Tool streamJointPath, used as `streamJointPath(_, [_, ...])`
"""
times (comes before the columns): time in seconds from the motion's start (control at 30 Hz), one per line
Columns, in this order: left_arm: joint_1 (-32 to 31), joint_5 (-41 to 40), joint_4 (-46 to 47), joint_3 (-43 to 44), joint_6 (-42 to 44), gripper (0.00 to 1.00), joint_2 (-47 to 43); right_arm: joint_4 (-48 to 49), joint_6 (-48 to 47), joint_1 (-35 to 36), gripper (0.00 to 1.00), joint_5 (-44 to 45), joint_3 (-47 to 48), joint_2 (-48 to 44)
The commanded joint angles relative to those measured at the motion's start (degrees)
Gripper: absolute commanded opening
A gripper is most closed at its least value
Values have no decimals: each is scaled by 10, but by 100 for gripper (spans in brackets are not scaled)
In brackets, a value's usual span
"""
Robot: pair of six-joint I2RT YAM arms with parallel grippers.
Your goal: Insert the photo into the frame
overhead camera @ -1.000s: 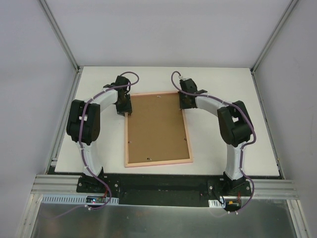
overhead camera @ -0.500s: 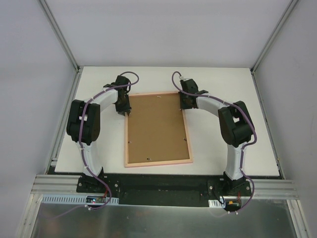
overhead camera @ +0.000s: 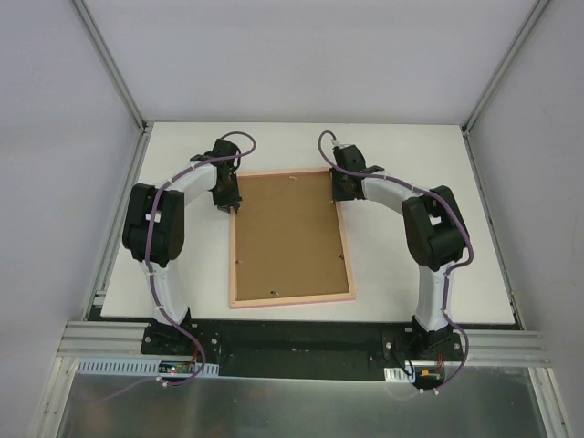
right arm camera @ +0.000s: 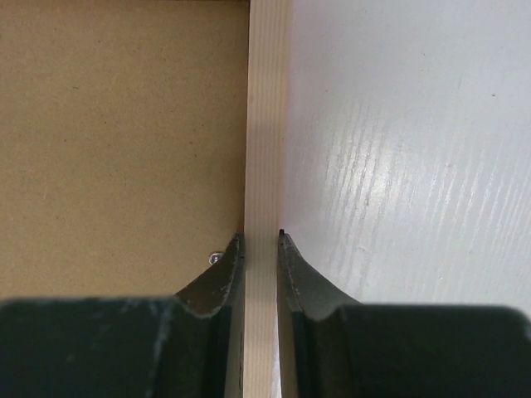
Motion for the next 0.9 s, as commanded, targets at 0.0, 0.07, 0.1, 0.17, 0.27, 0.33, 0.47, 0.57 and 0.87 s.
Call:
streamJointPath(0.0, [7, -31, -14, -4, -4, 15, -9, -101, 21, -2, 1, -3, -22, 5])
streamJointPath(0.07, [7, -42, -15, -6, -6, 15, -19, -104, 25, -2, 1, 1, -22, 6])
streamJointPath(0.1, [8, -50, -15, -6, -8, 15, -24, -105, 30, -3, 1, 2, -21, 5])
streamJointPath(0.17, [10, -55, -15, -7, -11, 16, -32, -106, 34, -3, 1, 3, -22, 8])
streamJointPath(0.27, [14, -58, -16, -8, -12, 17, -43, -108, 39, -4, 1, 7, -20, 9])
streamJointPath(0.33, [15, -56, -17, -12, -13, 21, -54, -111, 42, -5, 1, 8, -16, 12])
streamJointPath(0.47, [16, -69, -27, -36, -26, 29, -97, -118, 49, -8, 1, 13, -10, 16])
streamJointPath(0.57, [17, -72, -37, -66, -56, 36, -138, -119, 56, -9, 1, 17, -8, 18])
streamJointPath(0.87, [-11, 36, -84, -248, -347, 49, -337, -120, 76, -16, 1, 22, -8, 14])
